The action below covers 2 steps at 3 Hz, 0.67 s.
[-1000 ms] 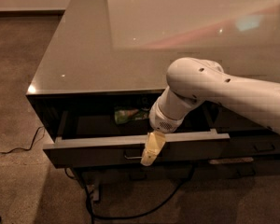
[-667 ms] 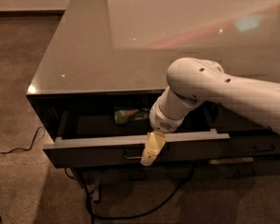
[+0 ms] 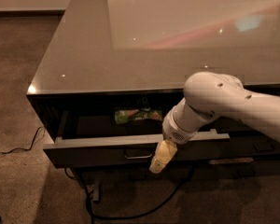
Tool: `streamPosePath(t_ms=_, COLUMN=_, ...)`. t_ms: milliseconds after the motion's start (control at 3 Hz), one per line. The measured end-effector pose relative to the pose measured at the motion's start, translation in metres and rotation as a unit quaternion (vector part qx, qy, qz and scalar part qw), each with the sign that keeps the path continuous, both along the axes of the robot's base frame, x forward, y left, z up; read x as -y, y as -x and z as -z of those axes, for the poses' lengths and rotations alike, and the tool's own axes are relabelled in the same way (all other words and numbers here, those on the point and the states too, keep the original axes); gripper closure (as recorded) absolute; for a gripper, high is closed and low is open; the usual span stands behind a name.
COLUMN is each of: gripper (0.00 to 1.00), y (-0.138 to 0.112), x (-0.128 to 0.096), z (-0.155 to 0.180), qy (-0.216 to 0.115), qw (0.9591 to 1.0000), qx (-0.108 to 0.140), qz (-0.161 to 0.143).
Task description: Open top drawer
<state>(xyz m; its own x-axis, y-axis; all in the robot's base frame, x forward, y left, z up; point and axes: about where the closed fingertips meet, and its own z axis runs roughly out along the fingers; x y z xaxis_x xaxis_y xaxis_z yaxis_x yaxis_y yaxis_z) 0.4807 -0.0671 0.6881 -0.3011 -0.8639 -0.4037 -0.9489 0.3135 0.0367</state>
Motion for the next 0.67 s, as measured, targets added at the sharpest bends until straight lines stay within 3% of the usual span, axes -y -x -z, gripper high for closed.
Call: streamPosePath(t_ms=667, gripper=0.00, y=0.027, x=0.001, z=0.009, qy=0.015, qw=0.9998, qx=-0.011, qz=0.006)
